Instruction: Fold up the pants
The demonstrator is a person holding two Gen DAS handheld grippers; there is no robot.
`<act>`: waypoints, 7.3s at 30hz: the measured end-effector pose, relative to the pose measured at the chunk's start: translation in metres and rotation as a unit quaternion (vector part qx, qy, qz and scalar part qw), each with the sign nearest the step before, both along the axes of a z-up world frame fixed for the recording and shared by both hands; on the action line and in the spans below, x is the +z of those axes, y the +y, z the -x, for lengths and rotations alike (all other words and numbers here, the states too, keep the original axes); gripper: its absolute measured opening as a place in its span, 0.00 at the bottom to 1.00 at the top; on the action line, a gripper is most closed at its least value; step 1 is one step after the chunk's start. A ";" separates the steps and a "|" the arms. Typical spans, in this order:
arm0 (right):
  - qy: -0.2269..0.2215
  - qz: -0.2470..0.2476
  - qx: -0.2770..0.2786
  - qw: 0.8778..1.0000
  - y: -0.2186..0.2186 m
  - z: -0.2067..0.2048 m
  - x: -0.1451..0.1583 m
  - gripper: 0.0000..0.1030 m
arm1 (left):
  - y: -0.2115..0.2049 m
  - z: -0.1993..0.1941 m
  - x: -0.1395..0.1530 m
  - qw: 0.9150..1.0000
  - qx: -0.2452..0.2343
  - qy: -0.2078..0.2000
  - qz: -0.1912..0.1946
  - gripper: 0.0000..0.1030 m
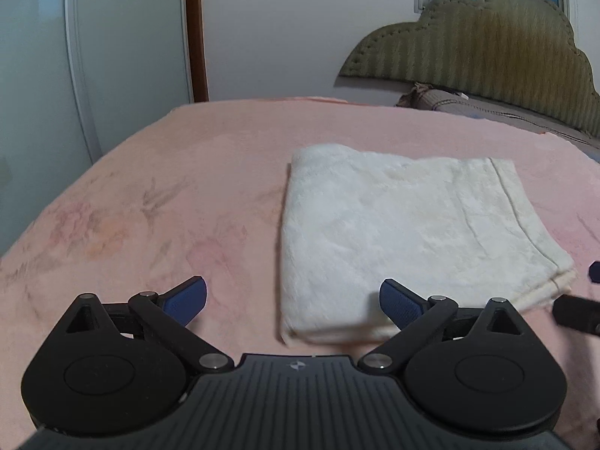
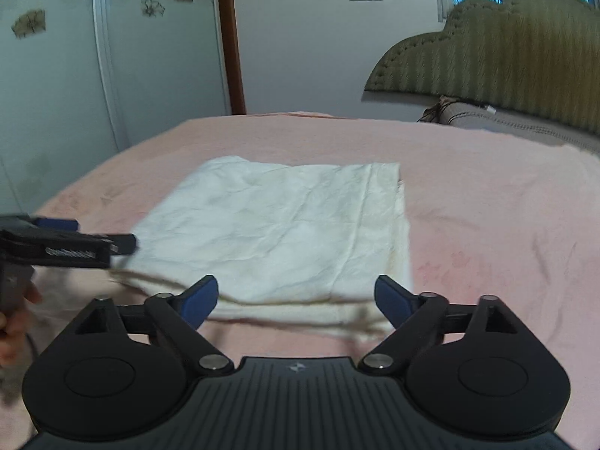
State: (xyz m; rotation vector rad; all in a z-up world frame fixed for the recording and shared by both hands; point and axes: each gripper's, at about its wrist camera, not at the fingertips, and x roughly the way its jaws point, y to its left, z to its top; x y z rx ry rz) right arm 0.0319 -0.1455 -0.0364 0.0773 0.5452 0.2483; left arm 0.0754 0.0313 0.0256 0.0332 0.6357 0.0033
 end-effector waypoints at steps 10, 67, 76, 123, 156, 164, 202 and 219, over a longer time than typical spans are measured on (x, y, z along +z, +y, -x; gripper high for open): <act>0.035 0.037 -0.014 0.999 0.025 0.046 -0.006 0.93 | -0.019 0.038 -0.019 1.000 -0.006 0.025 0.010 0.98; 0.034 0.057 -0.103 0.992 0.025 0.053 -0.058 1.00 | -0.014 0.060 -0.044 1.000 0.005 0.010 -0.014 1.00; 0.035 0.052 -0.103 0.993 0.023 0.053 -0.059 1.00 | -0.016 0.061 -0.044 1.000 0.002 0.007 -0.016 1.00; 0.036 0.052 -0.103 0.993 0.024 0.053 -0.059 1.00 | -0.012 0.058 -0.047 1.000 -0.001 0.019 0.000 1.00; 0.036 0.051 -0.103 0.993 0.025 0.053 -0.059 1.00 | -0.012 0.058 -0.047 1.000 -0.001 0.019 -0.001 1.00; 0.036 0.051 -0.103 0.993 0.025 0.053 -0.059 1.00 | -0.012 0.058 -0.047 1.000 -0.001 0.019 -0.001 1.00; 0.036 0.052 -0.103 0.993 0.025 0.053 -0.059 1.00 | -0.013 0.058 -0.047 1.000 -0.002 0.019 -0.001 1.00; 0.036 0.052 -0.103 0.993 0.025 0.053 -0.059 1.00 | -0.014 0.058 -0.047 1.000 -0.003 0.019 0.000 1.00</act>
